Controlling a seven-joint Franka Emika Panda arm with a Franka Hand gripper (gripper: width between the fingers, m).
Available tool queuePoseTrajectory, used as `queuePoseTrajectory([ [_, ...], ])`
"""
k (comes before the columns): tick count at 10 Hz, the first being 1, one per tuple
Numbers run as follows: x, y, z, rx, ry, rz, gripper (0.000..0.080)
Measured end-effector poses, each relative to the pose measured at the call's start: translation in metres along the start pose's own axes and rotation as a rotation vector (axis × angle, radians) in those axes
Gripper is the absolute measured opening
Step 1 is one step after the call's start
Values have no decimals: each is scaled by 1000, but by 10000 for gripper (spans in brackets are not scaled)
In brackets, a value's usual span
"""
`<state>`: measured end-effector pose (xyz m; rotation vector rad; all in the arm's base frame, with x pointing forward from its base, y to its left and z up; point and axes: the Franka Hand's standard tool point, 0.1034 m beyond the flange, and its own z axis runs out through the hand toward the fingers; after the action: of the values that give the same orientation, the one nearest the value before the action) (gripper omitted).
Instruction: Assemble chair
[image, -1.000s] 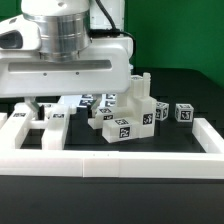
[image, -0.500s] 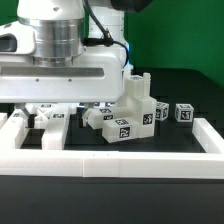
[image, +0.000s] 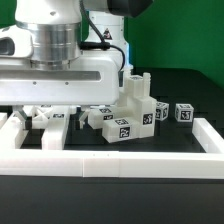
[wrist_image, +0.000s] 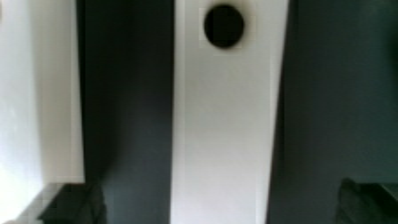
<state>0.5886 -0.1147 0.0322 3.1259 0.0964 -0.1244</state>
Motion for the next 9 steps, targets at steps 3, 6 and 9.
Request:
queuePoseTrajectory([
  [3, -9, -3, 11, 5, -22, 9, 649],
  [6, -9, -4, 24, -7, -16, 3, 649],
  [9, -11, -3, 27, -7, -20, 4, 636],
])
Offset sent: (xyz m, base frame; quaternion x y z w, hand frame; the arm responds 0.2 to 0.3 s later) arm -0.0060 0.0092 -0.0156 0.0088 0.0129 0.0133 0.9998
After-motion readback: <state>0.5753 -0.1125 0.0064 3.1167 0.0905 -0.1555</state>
